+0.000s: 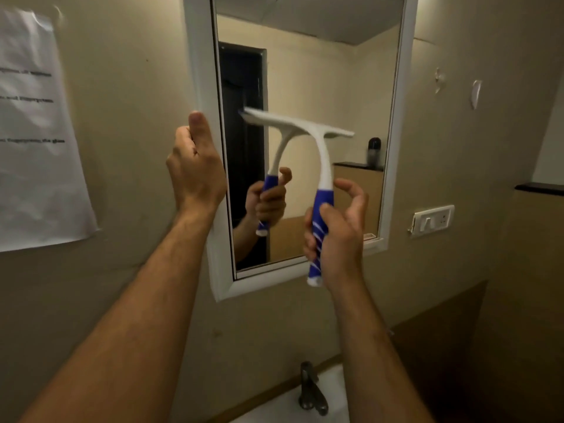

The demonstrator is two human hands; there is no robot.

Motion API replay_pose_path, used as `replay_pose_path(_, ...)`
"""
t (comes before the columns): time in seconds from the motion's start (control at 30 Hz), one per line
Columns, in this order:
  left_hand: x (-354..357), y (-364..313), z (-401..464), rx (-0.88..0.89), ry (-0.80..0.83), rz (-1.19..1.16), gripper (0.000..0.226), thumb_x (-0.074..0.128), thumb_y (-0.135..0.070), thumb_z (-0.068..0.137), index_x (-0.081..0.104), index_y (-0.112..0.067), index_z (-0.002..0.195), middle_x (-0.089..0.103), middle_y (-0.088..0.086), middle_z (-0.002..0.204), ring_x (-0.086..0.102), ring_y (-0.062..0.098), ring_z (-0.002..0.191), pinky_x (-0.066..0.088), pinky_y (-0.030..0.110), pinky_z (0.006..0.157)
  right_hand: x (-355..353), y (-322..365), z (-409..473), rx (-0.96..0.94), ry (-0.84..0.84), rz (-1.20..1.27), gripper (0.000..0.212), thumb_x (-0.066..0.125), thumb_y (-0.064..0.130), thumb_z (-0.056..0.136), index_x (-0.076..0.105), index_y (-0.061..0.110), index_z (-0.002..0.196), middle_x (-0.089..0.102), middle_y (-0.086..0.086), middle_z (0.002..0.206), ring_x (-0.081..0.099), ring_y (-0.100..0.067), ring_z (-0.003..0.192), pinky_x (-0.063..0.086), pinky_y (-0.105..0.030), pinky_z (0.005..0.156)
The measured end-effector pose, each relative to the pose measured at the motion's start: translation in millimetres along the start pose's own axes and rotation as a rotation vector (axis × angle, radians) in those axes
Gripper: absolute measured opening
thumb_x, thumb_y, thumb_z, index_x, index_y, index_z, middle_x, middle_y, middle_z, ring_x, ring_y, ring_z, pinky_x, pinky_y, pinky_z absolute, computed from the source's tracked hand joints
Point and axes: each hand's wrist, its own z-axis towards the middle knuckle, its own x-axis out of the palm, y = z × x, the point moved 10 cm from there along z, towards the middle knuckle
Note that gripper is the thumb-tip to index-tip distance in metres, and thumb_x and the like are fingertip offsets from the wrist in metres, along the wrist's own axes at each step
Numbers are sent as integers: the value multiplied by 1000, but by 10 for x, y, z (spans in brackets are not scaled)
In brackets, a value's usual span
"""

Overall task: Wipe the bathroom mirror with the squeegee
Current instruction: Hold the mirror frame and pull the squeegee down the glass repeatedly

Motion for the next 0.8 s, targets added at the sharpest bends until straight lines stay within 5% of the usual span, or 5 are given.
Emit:
replay_pose_path(0.2, -16, -54, -22, -26, 15, -72, 30, 19, -37, 106, 48, -38, 97, 41, -22, 81, 36, -36, 62, 25, -11, 54, -49, -408, -407, 77, 25, 13, 30, 51, 35, 91, 49, 43, 120, 67, -7, 79, 56, -21, 51, 47, -29, 43)
replay_pose_path(0.27, 1, 13, 20, -34, 10, -97, 46, 19, -37, 106, 49, -17, 134, 59, -8, 117, 40, -24, 97, 21, -15, 60, -141, -633, -681, 129, -1, -51, 31, 50, 36, 89, 52, 49, 117, 68, -10, 77, 56, -22, 50, 47, -29, 42)
replay_pose_path(0.33, 13, 52, 37, -35, 18, -116, 51, 18, -39, 105, 42, -11, 141, 52, -1, 135, 38, -8, 111, 19, -16, 62, -219, -726, -822, 161, -49, -65, 31, 51, 36, 87, 56, 54, 112, 68, -11, 74, 53, -20, 47, 43, -26, 38)
replay_pose_path(0.5, 11, 33, 44, 10, 38, -176, 31, 22, -35, 106, 43, -37, 83, 35, -21, 72, 39, -31, 53, 30, -9, 51, -130, -307, -440, 46, -89, -72, 29, 47, 36, 87, 58, 48, 111, 67, -7, 74, 45, -13, 43, 37, -23, 35)
replay_pose_path(0.8, 40, 112, 77, 21, 42, -185, 31, 22, -43, 104, 31, -42, 74, 32, -22, 70, 37, -31, 53, 30, -7, 53, 66, -276, -283, -26, -94, -132, 29, 49, 43, 84, 55, 47, 112, 63, -11, 86, 52, -11, 52, 39, -22, 39)
